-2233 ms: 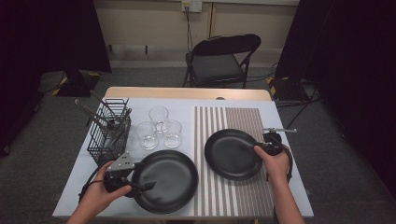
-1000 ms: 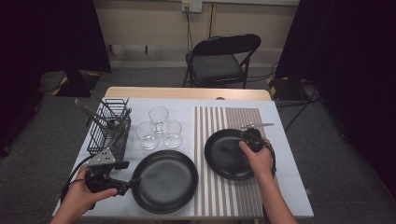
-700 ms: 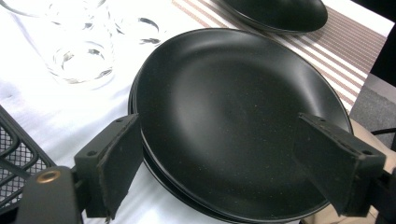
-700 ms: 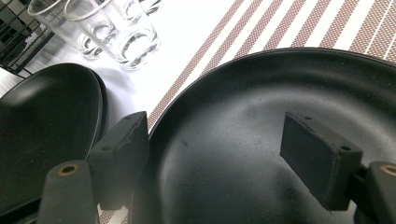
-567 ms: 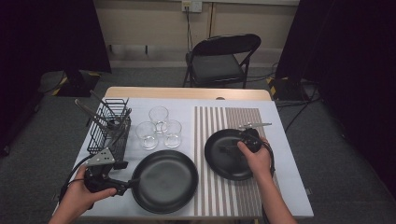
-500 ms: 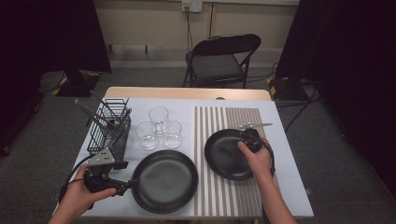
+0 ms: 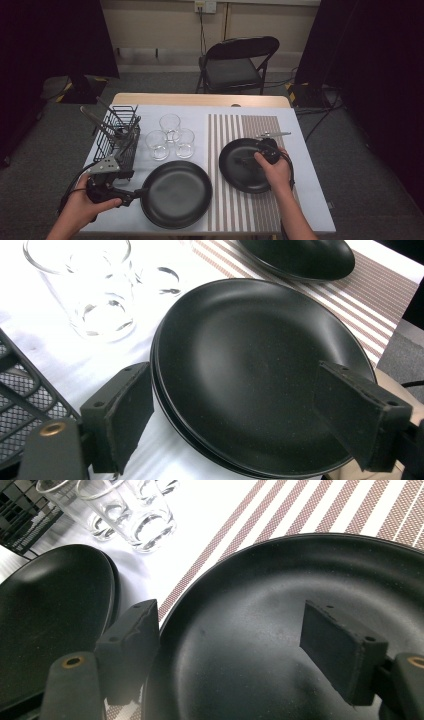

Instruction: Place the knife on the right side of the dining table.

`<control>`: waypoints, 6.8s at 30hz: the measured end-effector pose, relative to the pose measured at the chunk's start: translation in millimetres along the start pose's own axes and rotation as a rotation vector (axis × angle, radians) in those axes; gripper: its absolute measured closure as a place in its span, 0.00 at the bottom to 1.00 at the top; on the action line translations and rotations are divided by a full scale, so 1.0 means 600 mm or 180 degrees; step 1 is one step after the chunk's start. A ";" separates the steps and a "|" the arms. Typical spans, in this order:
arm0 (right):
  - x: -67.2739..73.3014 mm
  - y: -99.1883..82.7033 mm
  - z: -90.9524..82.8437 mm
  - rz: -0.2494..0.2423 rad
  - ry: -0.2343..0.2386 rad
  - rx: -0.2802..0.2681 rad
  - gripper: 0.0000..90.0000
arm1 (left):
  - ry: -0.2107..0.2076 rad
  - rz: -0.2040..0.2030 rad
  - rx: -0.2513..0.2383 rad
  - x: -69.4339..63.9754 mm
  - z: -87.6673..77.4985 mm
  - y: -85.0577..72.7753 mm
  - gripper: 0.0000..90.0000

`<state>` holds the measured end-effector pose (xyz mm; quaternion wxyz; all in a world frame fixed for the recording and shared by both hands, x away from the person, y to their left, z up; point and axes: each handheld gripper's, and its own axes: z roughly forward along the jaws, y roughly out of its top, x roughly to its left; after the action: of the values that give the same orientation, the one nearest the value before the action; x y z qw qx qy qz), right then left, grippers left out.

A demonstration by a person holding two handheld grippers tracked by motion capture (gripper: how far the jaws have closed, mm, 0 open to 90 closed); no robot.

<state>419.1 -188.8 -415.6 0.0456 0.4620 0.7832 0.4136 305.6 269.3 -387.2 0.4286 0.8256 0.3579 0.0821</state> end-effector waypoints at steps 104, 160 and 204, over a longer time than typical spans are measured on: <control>0.019 -0.006 -0.015 -0.0242 0.0063 0.0094 0.25 | 0.0301 0.0339 0.0243 0.064 -0.073 0.099 0.47; 0.018 -0.005 -0.018 -0.0208 0.0091 0.0060 0.26 | 0.0229 0.0283 0.0263 0.108 -0.040 0.104 0.66; 0.017 -0.005 -0.018 -0.0203 0.0114 0.0073 0.26 | 0.0131 0.0344 0.0265 0.113 -0.034 0.112 0.76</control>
<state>406.3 -188.1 -407.5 0.0393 0.4298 0.8029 0.4112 380.9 302.1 -334.6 0.3814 0.8589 0.3246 0.1071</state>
